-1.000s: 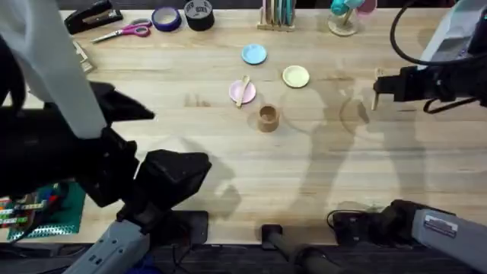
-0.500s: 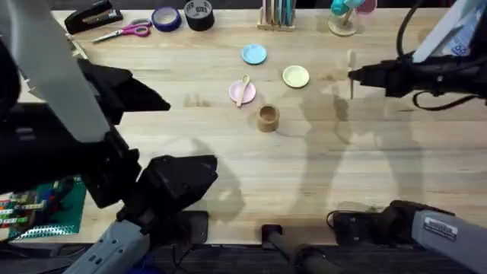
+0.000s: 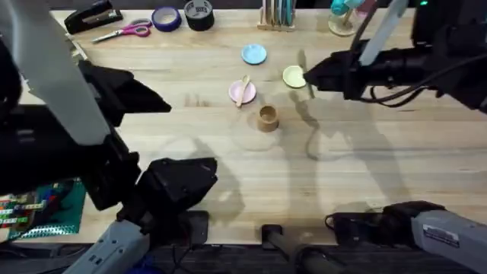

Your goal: Pick up a utensil and set it on the pink plate, then put the other utensil in the container.

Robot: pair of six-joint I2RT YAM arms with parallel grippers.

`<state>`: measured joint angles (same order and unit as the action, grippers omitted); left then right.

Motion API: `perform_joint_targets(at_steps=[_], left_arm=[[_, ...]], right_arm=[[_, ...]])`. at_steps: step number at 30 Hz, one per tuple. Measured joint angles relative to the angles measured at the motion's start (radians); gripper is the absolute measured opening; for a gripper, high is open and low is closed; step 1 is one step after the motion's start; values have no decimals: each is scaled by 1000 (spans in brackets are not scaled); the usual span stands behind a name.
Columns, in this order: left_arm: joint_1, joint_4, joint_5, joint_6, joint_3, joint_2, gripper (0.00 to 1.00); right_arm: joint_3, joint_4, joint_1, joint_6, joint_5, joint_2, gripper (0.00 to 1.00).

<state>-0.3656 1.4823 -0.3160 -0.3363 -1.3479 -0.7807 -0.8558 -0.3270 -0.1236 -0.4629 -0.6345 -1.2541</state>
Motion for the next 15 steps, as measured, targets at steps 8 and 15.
perform_joint_targets(at_steps=[8,15], left_arm=[[0,72,-2,-1,0,0,994],[0,82,10,-2,0,0,995]], right_arm=[[0,76,-114,52,74,0,30],[0,102,-115,119,73,9,33]])
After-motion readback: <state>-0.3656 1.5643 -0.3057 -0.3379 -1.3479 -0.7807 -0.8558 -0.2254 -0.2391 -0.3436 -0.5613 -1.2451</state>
